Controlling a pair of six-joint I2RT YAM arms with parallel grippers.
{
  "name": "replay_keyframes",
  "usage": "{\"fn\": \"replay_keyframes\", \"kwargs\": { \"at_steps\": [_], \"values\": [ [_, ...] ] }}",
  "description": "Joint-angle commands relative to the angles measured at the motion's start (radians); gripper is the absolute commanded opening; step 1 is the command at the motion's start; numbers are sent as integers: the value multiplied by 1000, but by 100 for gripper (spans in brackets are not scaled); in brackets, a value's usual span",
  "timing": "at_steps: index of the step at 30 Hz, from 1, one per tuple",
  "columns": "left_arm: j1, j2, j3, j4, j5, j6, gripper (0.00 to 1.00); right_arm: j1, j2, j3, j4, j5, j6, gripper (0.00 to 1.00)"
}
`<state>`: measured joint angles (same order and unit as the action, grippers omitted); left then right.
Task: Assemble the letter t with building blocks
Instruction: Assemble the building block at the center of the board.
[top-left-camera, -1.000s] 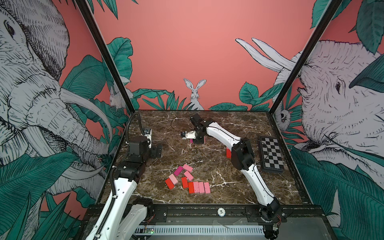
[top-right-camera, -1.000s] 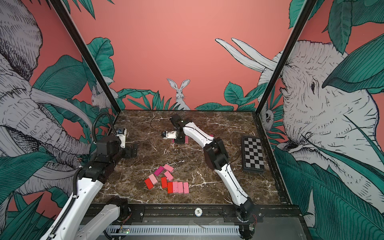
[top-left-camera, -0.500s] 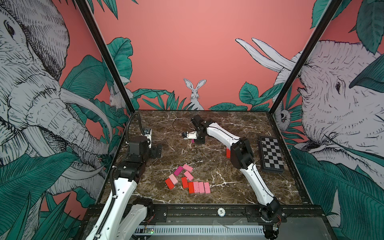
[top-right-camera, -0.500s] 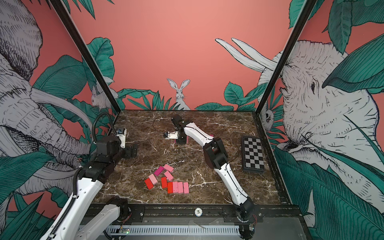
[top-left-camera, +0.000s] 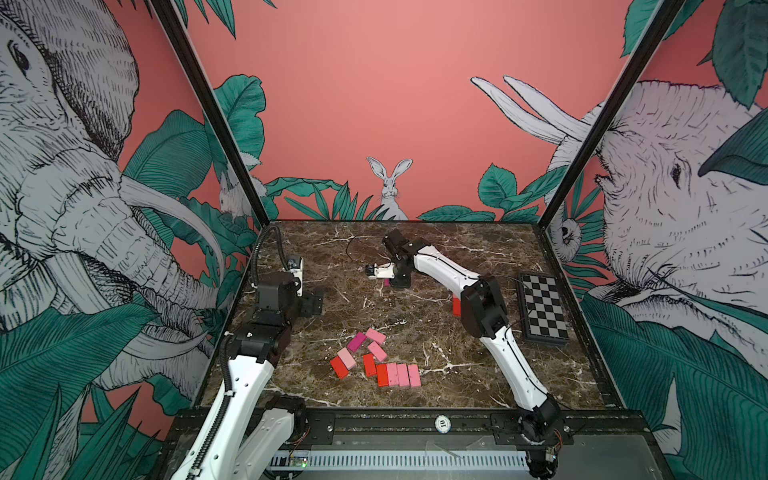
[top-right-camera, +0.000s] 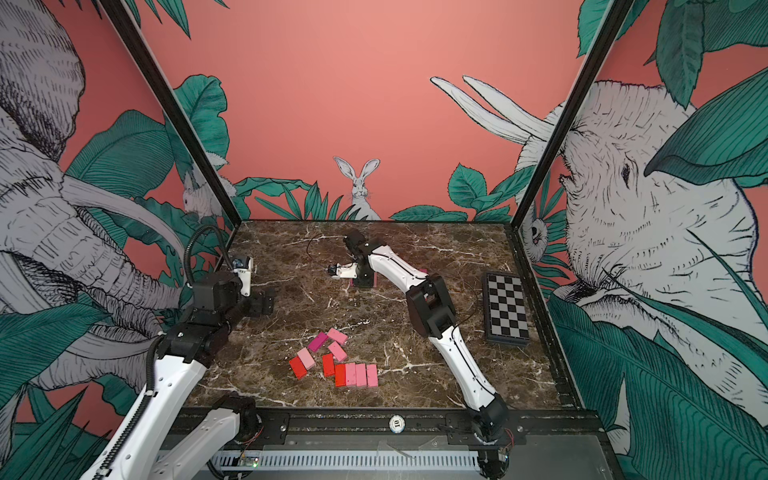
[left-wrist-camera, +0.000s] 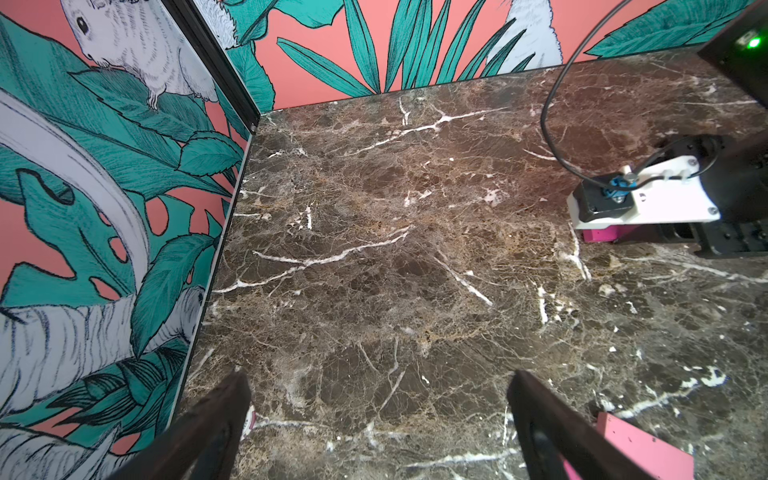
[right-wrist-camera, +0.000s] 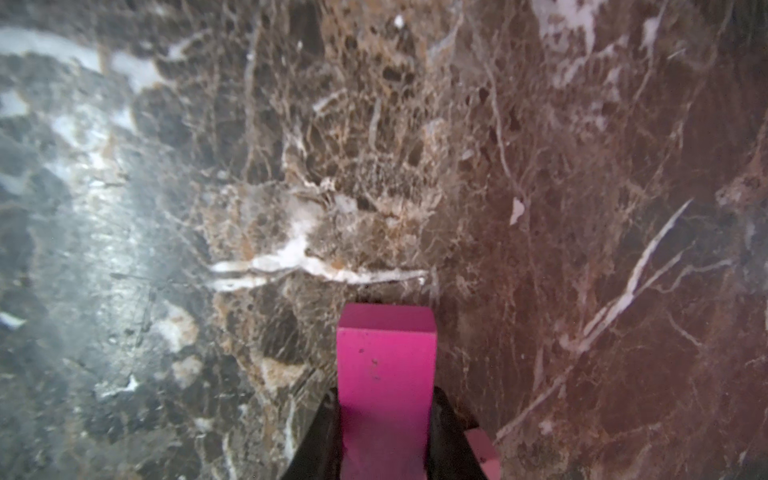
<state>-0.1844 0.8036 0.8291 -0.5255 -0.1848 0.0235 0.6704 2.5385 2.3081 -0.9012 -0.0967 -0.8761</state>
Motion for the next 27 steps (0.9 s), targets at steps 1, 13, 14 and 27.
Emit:
{"fn": "replay_keyframes", "kwargs": {
  "at_steps": [1, 13, 14, 27],
  "values": [
    [2, -14, -13, 9, -11, 9, 99, -6, 19, -13, 6, 10, -10, 15],
    [2, -14, -13, 7, -13, 11, 99, -8, 21, -25, 8, 8, -12, 17],
    [2, -14, -13, 8, -14, 11, 99, -8, 20, -27, 8, 6, -12, 17],
    [3, -14, -13, 7, -13, 10, 99, -8, 19, -30, -17, -7, -4, 21]
  ]
}}
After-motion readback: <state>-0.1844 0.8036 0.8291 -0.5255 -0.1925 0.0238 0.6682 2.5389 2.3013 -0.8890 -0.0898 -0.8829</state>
